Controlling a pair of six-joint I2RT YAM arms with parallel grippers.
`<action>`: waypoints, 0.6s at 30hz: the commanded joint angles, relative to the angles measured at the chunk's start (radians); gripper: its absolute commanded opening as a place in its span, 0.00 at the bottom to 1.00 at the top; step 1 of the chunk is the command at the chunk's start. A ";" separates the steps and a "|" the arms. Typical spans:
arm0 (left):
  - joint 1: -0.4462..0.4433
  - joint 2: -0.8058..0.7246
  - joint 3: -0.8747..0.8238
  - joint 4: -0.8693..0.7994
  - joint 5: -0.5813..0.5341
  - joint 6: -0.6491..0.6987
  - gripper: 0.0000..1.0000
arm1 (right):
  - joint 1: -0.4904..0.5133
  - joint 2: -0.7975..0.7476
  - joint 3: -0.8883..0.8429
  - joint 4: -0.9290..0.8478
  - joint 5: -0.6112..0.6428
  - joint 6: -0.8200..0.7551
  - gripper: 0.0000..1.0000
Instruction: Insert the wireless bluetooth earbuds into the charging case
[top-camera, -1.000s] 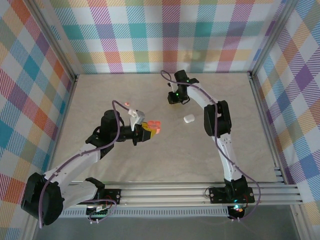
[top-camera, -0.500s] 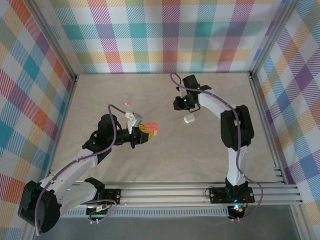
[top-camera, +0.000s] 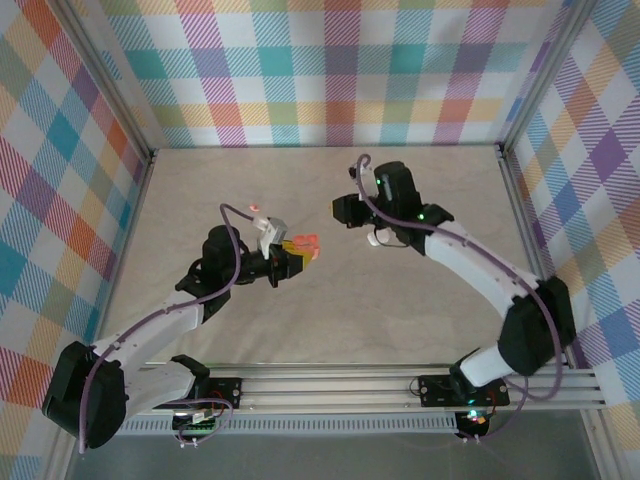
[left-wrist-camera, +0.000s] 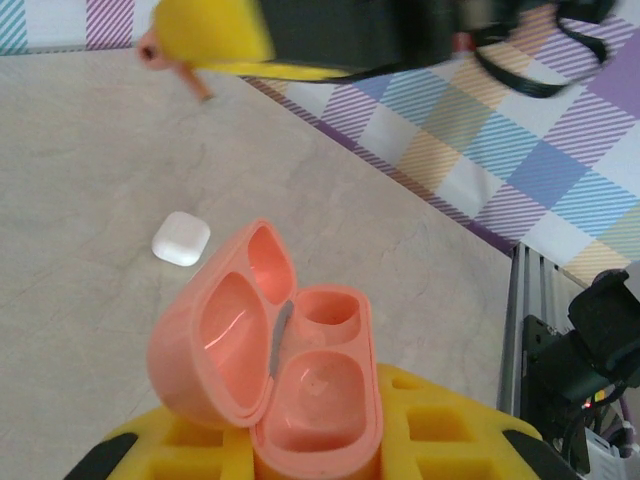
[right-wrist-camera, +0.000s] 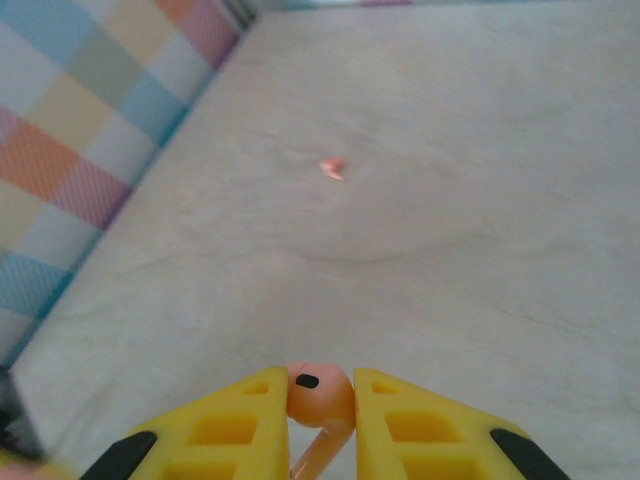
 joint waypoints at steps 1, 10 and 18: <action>-0.009 0.007 0.052 0.065 -0.003 -0.021 0.00 | 0.032 -0.099 -0.050 0.149 0.027 0.022 0.19; -0.012 0.005 0.076 0.079 -0.018 -0.037 0.00 | 0.113 -0.183 -0.087 0.169 0.044 0.018 0.19; -0.012 0.016 0.098 0.079 -0.020 -0.038 0.00 | 0.158 -0.159 -0.090 0.162 0.073 0.013 0.19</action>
